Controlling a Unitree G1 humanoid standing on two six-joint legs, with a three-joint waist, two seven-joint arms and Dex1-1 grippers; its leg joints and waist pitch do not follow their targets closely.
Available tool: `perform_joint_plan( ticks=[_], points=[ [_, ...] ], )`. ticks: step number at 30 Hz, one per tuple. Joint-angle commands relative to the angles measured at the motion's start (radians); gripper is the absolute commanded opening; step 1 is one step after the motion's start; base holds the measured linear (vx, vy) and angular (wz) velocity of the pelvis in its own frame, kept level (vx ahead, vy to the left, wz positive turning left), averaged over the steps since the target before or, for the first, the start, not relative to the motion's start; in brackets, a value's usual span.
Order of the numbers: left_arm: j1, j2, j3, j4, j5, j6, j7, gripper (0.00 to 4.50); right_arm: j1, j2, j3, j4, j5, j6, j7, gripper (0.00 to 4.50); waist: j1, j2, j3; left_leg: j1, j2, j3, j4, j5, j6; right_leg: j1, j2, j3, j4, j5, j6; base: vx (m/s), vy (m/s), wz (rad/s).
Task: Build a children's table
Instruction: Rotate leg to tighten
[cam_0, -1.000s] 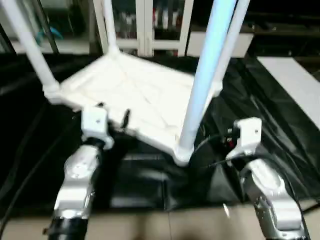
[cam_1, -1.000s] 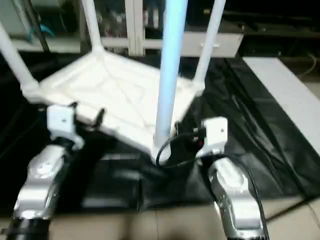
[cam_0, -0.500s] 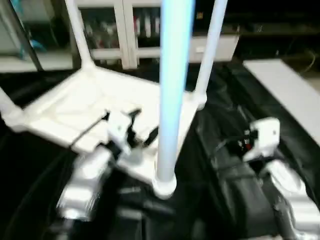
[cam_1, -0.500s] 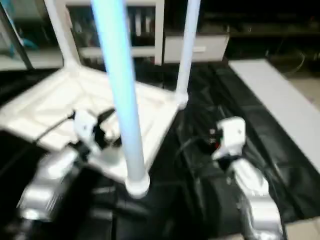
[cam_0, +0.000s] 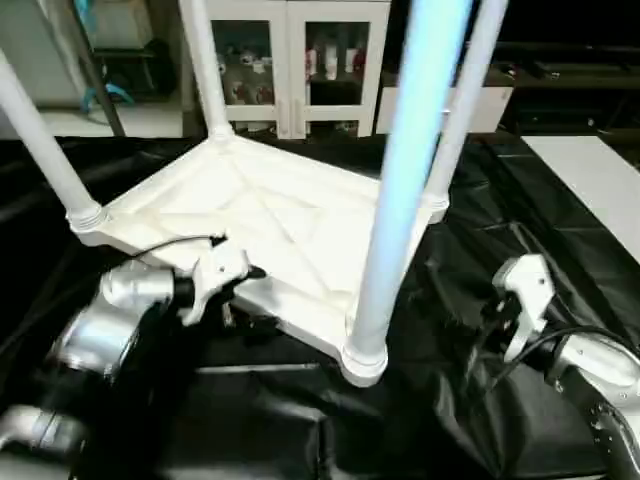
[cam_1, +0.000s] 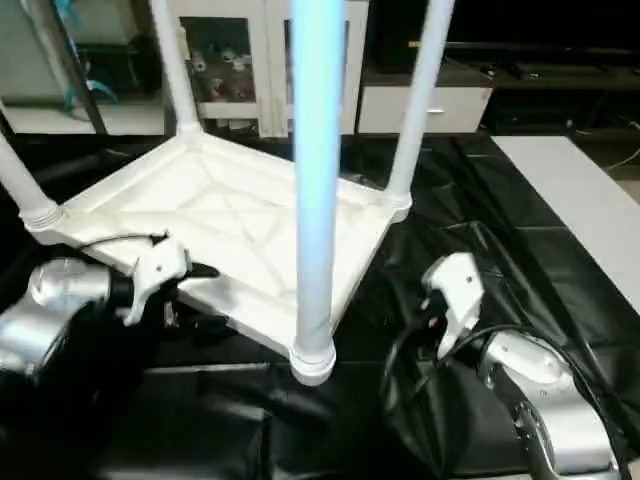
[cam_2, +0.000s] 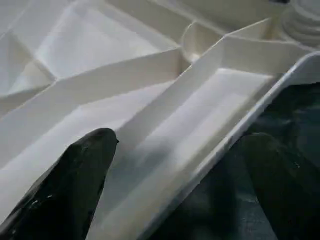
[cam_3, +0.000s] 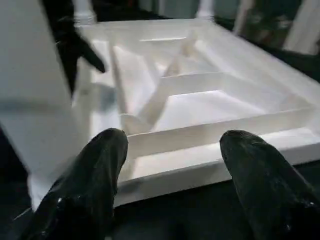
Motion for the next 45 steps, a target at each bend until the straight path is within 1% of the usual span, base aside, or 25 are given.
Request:
perform_joint_plan(
  ticks=[1, 3, 4, 5, 6, 8, 9, 10, 14, 16, 20, 22, 24, 27, 29, 32, 35, 36, 37, 38, 39, 40, 41, 42, 45],
  points=[
    [-0.027, -0.012, -0.036, 0.028, 0.020, 0.004, -0.040, 4.47, -0.002, -0.016, 0.016, -0.017, 0.000, 0.009, 0.022, 3.35, 0.003, 0.000, -0.053, 0.003, 0.100, -0.043, -0.090, -0.152, 0.036, 0.020, -0.131, 0.078, -0.080, -0.013, -0.217, 0.000, 0.000, 0.00],
    [-0.044, -0.042, -0.058, 0.052, 0.027, -0.006, -0.042, 4.47, -0.008, -0.012, 0.028, -0.015, -0.008, 0.003, 0.020, 3.35, 0.007, -0.002, -0.057, 0.001, 0.100, -0.041, -0.084, -0.106, 0.055, 0.020, -0.130, 0.076, -0.075, 0.040, -0.222, 0.000, 0.000, 0.00],
    [-0.057, -0.061, -0.076, 0.079, 0.034, -0.029, -0.039, 4.47, -0.013, -0.012, 0.034, -0.012, -0.010, 0.001, 0.024, 3.35, 0.010, 0.002, -0.064, 0.000, 0.101, -0.039, -0.078, -0.074, 0.066, 0.020, -0.130, 0.074, -0.070, 0.089, -0.227, 0.000, 0.000, 0.00],
    [-0.057, -0.061, -0.076, 0.079, 0.034, -0.029, -0.039, 4.31, -0.013, -0.012, 0.034, -0.012, -0.010, 0.001, 0.024, 3.35, 0.011, -0.001, -0.067, 0.000, 0.100, -0.039, -0.075, -0.056, 0.074, 0.018, -0.127, 0.074, -0.065, 0.125, -0.229, 0.000, 0.000, 0.00],
    [-0.061, -0.070, -0.085, 0.088, 0.038, -0.037, -0.040, 4.31, -0.014, -0.012, 0.036, -0.012, -0.013, -0.001, 0.025, 3.35, 0.011, -0.002, -0.066, -0.007, 0.099, -0.038, -0.073, -0.035, 0.093, 0.018, -0.126, 0.072, -0.061, 0.173, -0.234, 0.000, 0.000, 0.00],
    [-0.070, -0.087, -0.117, 0.112, 0.053, -0.047, -0.075, 4.09, -0.014, -0.022, 0.041, -0.020, -0.013, 0.005, 0.039, 3.35, 0.012, 0.003, -0.062, -0.004, 0.099, -0.038, -0.074, -0.074, 0.101, 0.015, -0.128, 0.071, -0.068, 0.137, -0.234, 0.000, 0.000, 0.00],
    [-0.070, -0.087, -0.117, 0.112, 0.053, -0.047, -0.076, 4.02, -0.014, -0.022, 0.041, -0.020, -0.013, 0.005, 0.039, 3.35, 0.012, 0.001, -0.060, -0.004, 0.100, -0.036, -0.077, -0.094, 0.098, 0.015, -0.128, 0.072, -0.072, 0.110, -0.232, 0.000, 0.000, 0.00],
    [-0.071, -0.087, -0.127, 0.113, 0.055, -0.043, -0.094, 4.02, -0.014, -0.025, 0.041, -0.021, -0.013, 0.006, 0.042, 3.35, 0.014, 0.001, -0.056, -0.002, 0.105, -0.037, -0.083, -0.142, 0.078, 0.015, -0.130, 0.073, -0.079, 0.023, -0.228, 0.000, 0.000, 0.00],
    [-0.084, -0.095, -0.138, 0.129, 0.065, -0.048, -0.107, 3.67, -0.018, -0.032, 0.036, -0.014, -0.018, 0.001, 0.045, 3.35, 0.014, 0.001, -0.052, 0.002, 0.108, -0.035, -0.088, -0.179, 0.047, 0.013, -0.131, 0.076, -0.086, -0.055, -0.223, 0.000, 0.000, 0.00],
    [-0.103, -0.112, -0.142, 0.168, 0.085, -0.065, -0.074, 3.62, -0.023, -0.032, 0.041, -0.011, -0.019, -0.002, 0.041, 3.35, 0.013, -0.001, -0.052, 0.001, 0.105, -0.034, -0.087, -0.173, 0.046, 0.012, -0.129, 0.076, -0.087, -0.054, -0.223, 0.000, 0.000, 0.00],
    [-0.102, -0.124, -0.144, 0.163, 0.081, -0.046, -0.072, 3.25, -0.021, -0.030, 0.044, -0.009, -0.022, -0.006, 0.039, 3.35, 0.014, -0.002, -0.055, -0.002, 0.107, -0.035, -0.086, -0.145, 0.054, 0.015, -0.131, 0.075, -0.083, -0.023, -0.223, 0.000, 0.000, 0.00],
    [-0.098, -0.129, -0.146, 0.145, 0.083, -0.021, -0.066, 3.16, -0.020, -0.027, 0.045, -0.007, -0.026, -0.010, 0.040, 3.35, 0.014, -0.002, -0.056, -0.004, 0.107, -0.034, -0.085, -0.129, 0.061, 0.016, -0.131, 0.074, -0.080, 0.006, -0.226, 0.000, 0.000, 0.00],
    [-0.100, -0.128, -0.155, 0.133, 0.098, 0.020, -0.051, 2.86, -0.021, -0.027, 0.048, -0.002, -0.030, -0.014, 0.041, 3.35, 0.014, -0.001, -0.057, -0.003, 0.107, -0.034, -0.084, -0.122, 0.069, 0.014, -0.130, 0.073, -0.078, 0.027, -0.232, 0.000, 0.000, 0.00],
    [-0.101, -0.114, -0.180, 0.129, 0.138, 0.045, -0.056, 2.77, -0.022, -0.026, 0.053, 0.002, -0.033, -0.017, 0.042, 3.35, 0.015, -0.002, -0.055, -0.003, 0.106, -0.034, -0.084, -0.130, 0.071, 0.014, -0.131, 0.074, -0.082, 0.001, -0.228, 0.000, 0.000, 0.00],
    [-0.098, -0.110, -0.186, 0.122, 0.148, 0.072, -0.055, 2.51, -0.024, -0.025, 0.054, 0.004, -0.034, -0.019, 0.042, 3.35, 0.014, -0.002, -0.052, -0.001, 0.108, -0.034, -0.088, -0.153, 0.061, 0.013, -0.130, 0.075, -0.086, -0.039, -0.227, 0.000, 0.000, 0.00],
    [-0.091, -0.137, -0.141, 0.096, 0.134, 0.205, 0.033, 2.38, -0.029, -0.023, 0.056, 0.011, -0.036, -0.022, 0.043, 3.35, 0.014, -0.004, -0.051, -0.001, 0.108, -0.033, -0.089, -0.156, 0.056, 0.013, -0.132, 0.076, -0.086, -0.051, -0.231, 0.000, 0.000, 0.00],
    [-0.085, -0.167, -0.084, 0.098, 0.115, 0.271, 0.130, 2.10, -0.030, -0.020, 0.059, 0.013, -0.040, -0.025, 0.042, 3.35, 0.014, -0.004, -0.048, -0.001, 0.106, -0.032, -0.088, -0.171, 0.052, 0.013, -0.132, 0.076, -0.092, -0.097, -0.231, 0.000, 0.000, 0.00],
    [-0.085, -0.167, -0.084, 0.098, 0.115, 0.271, 0.130, 2.04, -0.030, -0.020, 0.059, 0.013, -0.040, -0.025, 0.042, 3.35, 0.011, -0.006, -0.047, -0.004, 0.106, -0.034, -0.090, -0.166, 0.052, 0.015, -0.132, 0.075, -0.093, -0.106, -0.225, 0.000, 0.000, 0.00],
    [-0.074, -0.180, -0.027, 0.094, 0.116, 0.345, 0.229, 2.02, -0.028, -0.018, 0.059, 0.010, -0.042, -0.026, 0.039, 3.35, 0.007, -0.007, -0.048, -0.007, 0.105, -0.035, -0.089, -0.159, 0.056, 0.017, -0.131, 0.075, -0.093, -0.105, -0.220, 0.000, 0.000, 0.00],
    [-0.072, -0.179, -0.025, 0.093, 0.117, 0.349, 0.233, 2.02, -0.027, -0.018, 0.059, 0.010, -0.042, -0.026, 0.039, 3.35, 0.006, -0.006, -0.049, -0.009, 0.105, -0.036, -0.089, -0.155, 0.056, 0.019, -0.132, 0.073, -0.091, -0.100, -0.220, 0.000, 0.000, 0.00],
    [-0.049, -0.166, 0.001, 0.077, 0.136, 0.397, 0.289, 1.97, -0.026, -0.015, 0.059, 0.010, -0.043, -0.026, 0.036, 3.35, -0.001, -0.010, -0.048, -0.016, 0.103, -0.038, -0.090, -0.151, 0.062, 0.023, -0.129, 0.070, -0.090, -0.103, -0.213, 0.000, 0.000, 0.00],
    [-0.040, -0.159, 0.006, 0.070, 0.143, 0.406, 0.302, 1.93, -0.025, -0.015, 0.059, 0.009, -0.044, -0.026, 0.035, 3.35, -0.012, -0.012, -0.048, -0.027, 0.097, -0.041, -0.090, -0.136, 0.069, 0.031, -0.129, 0.067, -0.092, -0.106, -0.202, 0.008, -0.010, -0.22],
    [-0.034, -0.155, 0.008, 0.063, 0.147, 0.414, 0.310, 1.90, -0.025, -0.014, 0.059, 0.009, -0.044, -0.026, 0.035, 3.35, -0.016, -0.013, -0.048, -0.033, 0.093, -0.042, -0.089, -0.120, 0.073, 0.035, -0.127, 0.064, -0.092, -0.103, -0.192, 0.008, -0.010, -0.22],
    [-0.018, -0.142, 0.008, 0.048, 0.157, 0.427, 0.314, 1.88, -0.025, -0.012, 0.061, 0.010, -0.046, -0.027, 0.034, 3.35, -0.022, -0.012, -0.051, -0.032, 0.089, -0.042, -0.086, -0.097, 0.081, 0.034, -0.123, 0.061, -0.093, -0.092, -0.180, 0.021, -0.020, -0.21],
    [0.018, -0.124, 0.013, 0.009, 0.166, 0.451, 0.318, 1.72, -0.027, -0.009, 0.064, 0.014, -0.048, -0.028, 0.032, 3.35, -0.039, -0.011, -0.056, -0.026, 0.087, -0.038, -0.078, -0.052, 0.105, 0.030, -0.116, 0.060, -0.089, 0.003, -0.198, 0.000, 0.000, 0.00]
  ],
)
